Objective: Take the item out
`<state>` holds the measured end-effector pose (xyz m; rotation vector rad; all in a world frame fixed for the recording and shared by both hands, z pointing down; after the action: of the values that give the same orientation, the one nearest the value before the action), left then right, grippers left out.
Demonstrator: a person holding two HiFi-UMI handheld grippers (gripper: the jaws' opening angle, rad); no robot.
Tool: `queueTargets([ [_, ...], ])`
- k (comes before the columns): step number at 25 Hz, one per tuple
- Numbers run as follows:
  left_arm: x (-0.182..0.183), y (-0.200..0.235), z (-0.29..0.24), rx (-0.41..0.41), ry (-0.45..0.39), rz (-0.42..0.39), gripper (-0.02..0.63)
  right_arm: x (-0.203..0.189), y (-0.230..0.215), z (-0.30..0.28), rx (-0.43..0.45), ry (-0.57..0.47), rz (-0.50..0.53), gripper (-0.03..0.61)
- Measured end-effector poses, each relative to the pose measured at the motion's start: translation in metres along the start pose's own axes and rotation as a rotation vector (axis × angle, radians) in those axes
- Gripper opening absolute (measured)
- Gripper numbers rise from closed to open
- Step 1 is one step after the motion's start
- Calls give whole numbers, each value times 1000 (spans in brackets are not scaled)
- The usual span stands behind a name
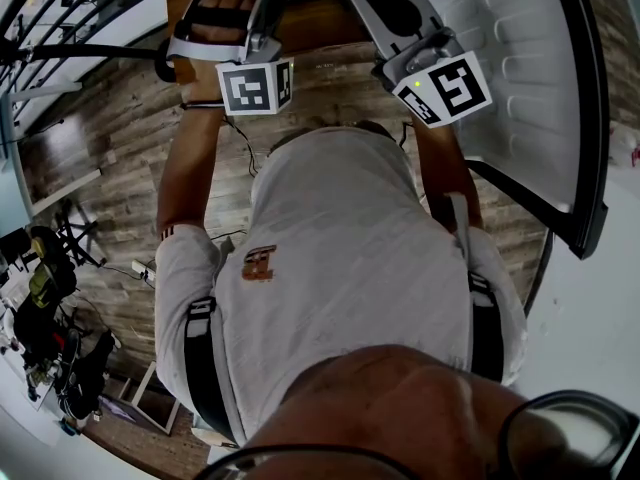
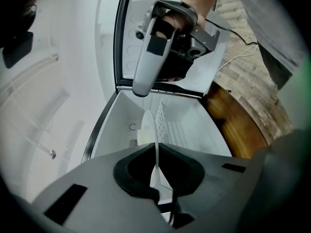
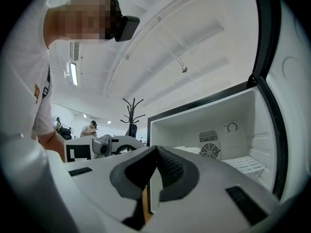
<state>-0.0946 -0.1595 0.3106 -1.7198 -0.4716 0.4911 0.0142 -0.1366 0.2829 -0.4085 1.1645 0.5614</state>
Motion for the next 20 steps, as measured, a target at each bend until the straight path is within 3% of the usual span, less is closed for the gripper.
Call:
queueTargets([
  [20, 9, 0, 23, -6, -71, -28, 28, -6, 21, 16, -19, 36, 3, 32],
])
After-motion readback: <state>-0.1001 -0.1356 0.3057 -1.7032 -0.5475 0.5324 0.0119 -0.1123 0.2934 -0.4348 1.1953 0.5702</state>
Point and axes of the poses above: the fingertips, and each gripper's own axes: z backward along the fingers, y to its left, x out of its top, the point moved 5 cm from there along z, backward along the fingers, and after that the axes turned 11 degrees about -y, right-handed, at the moved point
